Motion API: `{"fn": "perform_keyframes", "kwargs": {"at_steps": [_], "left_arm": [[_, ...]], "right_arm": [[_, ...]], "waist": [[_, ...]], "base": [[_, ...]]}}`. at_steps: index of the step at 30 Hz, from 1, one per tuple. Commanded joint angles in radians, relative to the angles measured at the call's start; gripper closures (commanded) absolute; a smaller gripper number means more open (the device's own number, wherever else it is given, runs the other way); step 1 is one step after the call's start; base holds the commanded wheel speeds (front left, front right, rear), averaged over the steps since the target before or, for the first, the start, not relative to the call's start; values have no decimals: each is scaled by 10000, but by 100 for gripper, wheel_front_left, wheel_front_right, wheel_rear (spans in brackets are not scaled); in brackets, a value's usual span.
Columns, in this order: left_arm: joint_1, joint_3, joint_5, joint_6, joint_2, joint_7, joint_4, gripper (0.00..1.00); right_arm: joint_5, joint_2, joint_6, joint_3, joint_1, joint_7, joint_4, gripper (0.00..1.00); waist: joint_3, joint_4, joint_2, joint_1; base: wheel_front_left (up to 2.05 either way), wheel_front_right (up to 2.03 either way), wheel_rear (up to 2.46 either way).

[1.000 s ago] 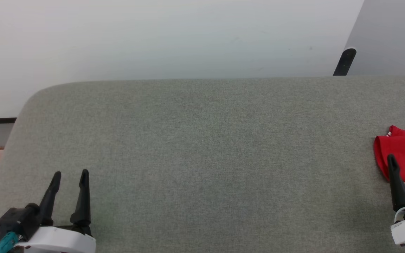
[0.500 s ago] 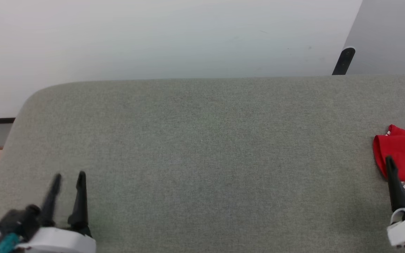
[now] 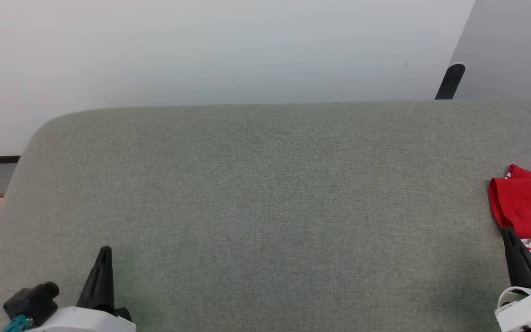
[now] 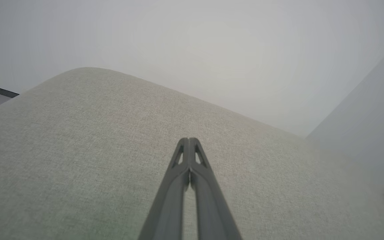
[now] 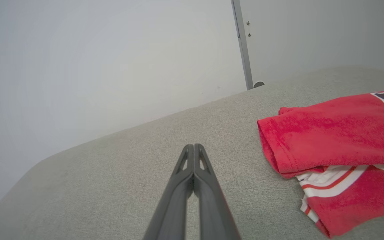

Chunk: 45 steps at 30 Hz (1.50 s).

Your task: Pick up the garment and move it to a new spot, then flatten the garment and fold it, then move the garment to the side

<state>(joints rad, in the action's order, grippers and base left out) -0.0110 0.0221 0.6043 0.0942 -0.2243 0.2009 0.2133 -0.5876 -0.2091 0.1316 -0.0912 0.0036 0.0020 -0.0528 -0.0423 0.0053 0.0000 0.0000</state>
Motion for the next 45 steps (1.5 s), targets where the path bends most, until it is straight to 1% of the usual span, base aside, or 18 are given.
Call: {"fn": "perform_keyframes", "kwargs": {"at_steps": [1, 22, 45], "left_arm": [[-247, 107, 402, 49, -36, -108, -118, 100], [-470, 334, 3110, 149, 454, -949, -10, 100], [-667, 540, 5446, 233, 881, -1690, 89, 100]], "right_arm": [[-427, -9, -2, -72, -274, 51, 73, 100], [-3177, 431, -4, -121, -531, 343, -470, 100], [-5547, 818, -7, -167, -760, 603, -950, 100]], "waist": [[6, 0, 0, 0], [78, -10, 0, 0], [157, -21, 0, 0]], "base": [[0, 0, 0], [0, 0, 0], [0, 0, 0]]}}
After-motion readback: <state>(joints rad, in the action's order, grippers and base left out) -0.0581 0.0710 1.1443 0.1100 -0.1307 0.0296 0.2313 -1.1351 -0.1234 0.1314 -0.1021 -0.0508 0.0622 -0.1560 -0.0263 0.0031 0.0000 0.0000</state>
